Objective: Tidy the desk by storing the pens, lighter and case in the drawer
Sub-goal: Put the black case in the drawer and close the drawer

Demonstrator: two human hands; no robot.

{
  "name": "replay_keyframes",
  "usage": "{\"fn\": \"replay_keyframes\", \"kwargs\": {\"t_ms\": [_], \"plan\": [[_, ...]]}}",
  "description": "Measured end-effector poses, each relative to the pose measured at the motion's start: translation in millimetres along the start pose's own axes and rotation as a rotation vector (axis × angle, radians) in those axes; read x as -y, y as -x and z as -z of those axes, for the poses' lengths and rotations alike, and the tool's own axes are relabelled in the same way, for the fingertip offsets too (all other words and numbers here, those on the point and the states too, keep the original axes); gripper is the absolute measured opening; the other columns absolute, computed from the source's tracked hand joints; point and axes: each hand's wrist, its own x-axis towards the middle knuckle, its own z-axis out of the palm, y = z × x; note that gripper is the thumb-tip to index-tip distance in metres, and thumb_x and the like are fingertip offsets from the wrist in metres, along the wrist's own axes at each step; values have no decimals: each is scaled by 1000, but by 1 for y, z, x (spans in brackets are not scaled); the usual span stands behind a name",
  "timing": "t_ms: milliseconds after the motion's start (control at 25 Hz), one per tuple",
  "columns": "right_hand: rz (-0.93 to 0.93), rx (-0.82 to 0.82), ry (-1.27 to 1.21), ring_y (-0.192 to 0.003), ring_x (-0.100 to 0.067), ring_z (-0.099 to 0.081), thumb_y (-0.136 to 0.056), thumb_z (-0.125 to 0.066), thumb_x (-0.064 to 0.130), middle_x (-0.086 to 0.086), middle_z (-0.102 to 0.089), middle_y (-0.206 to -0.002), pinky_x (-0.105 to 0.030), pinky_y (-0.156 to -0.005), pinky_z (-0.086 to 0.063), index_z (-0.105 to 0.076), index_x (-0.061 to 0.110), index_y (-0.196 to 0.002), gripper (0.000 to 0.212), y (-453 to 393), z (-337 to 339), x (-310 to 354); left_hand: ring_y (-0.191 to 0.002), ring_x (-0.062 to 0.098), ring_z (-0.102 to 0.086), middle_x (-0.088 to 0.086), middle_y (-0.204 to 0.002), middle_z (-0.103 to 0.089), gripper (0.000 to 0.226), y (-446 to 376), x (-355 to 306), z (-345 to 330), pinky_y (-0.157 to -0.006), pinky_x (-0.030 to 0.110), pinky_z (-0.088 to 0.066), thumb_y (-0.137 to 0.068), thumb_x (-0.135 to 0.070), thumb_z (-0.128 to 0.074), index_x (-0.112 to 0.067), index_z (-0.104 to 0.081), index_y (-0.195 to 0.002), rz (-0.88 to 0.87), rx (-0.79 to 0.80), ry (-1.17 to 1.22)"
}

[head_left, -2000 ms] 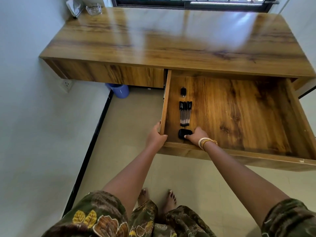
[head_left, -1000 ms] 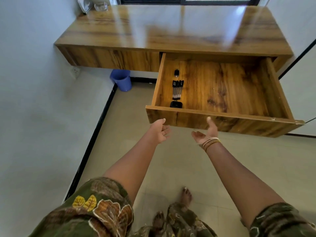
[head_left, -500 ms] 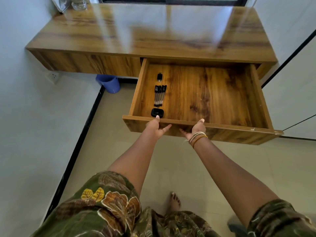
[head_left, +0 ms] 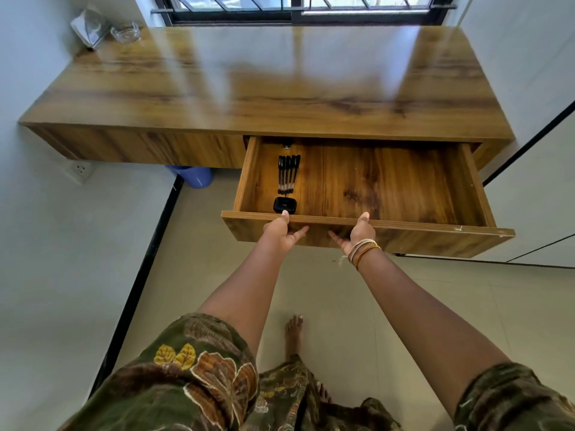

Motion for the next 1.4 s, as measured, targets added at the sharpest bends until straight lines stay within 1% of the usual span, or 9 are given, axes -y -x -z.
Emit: {"fn": "replay_keyframes", "kwargs": {"t_ms": [360,600,720,800,880,1000,1160,1280,1400], "plan": [[60,-17,23,-125,-41,-45,-98,-41,43,-17,-37,-144,-52,-82,-56,-33,12,-140,53,-60,-78,54,-134,49,-36,25,-149,-26,53,-58,-60,-77,-90,53,-54,-93,-13,-58,-7,-32,-140,40,35,-31],[89,-22,40,-125,-41,-45,-98,-41,44,-16,-41,-136,-54,-88,-54,-35,11,-139,53,-85,-113,81,-120,37,-54,19,-134,-48,44,-82,-83,-110,-92,50,-54,-93,-27,-59,-4,-42,-127,-29,32,-244],[227,-212,412,-113,-34,-56,-93,-48,52,-14,-53,-116,-45,-92,-52,-45,4,-123,56,-89,-117,84,-117,36,-56,19,-134,-49,74,-91,-78,-109,-88,42,-54,-84,-53,-62,-4,-37,-134,-303,-240,-781],[541,-438,615,-101,-30,-58,-88,-61,43,-17,-54,-116,-37,-86,-52,-45,1,-119,55,-87,-110,80,-133,40,-41,25,-150,-30,103,-95,-71,-101,-101,52,-44,-79,-60,-63,-5,-13,-149,-568,-423,-1072],[996,-457,814,-98,-29,-55,-85,-68,29,-18,-53,-112,-36,-82,-52,-46,1,-117,47,-84,-96,72,-146,42,-15,27,-159,-4,104,-98,-65,-95,-112,63,-23,-83,-51,-64,-13,3,-153,-864,-443,-1329],[1487,-304,1369,-114,-32,-50,-81,-69,23,-19,-49,-125,-45,-93,-48,-45,9,-128,54,-95,-79,65,-149,33,4,15,-162,10,101,-104,-63,-98,-112,58,3,-84,-37,-65,-21,5,-155,-1239,-282,-1719],[1522,-170,1763,-138,-33,-37,-76,-75,27,-18,-32,-150,-51,-110,-30,-32,15,-145,82,-104,-93,92,-149,24,12,5,-162,14,87,-114,-80,-117,-114,50,11,-94,-28,-54,-19,11,-153,-1301,-66,-2027],[1598,-42,1913,-142,-29,-32,-79,-74,21,-14,-31,-154,-46,-113,-29,-30,14,-147,81,-121,-93,100,-150,20,6,3,-163,7,80,-123,-91,-118,-120,44,4,-96,-27,-52,-16,2,-154,-1361,84,-2183],[1616,-27,1883,-140,-29,-35,-81,-73,19,-14,-37,-151,-44,-113,-31,-35,12,-144,74,-130,-92,96,-150,19,-8,5,-163,-7,77,-133,-94,-115,-121,39,-5,-94,-28,-56,-12,-10,-154,-1495,109,-2185]]}}
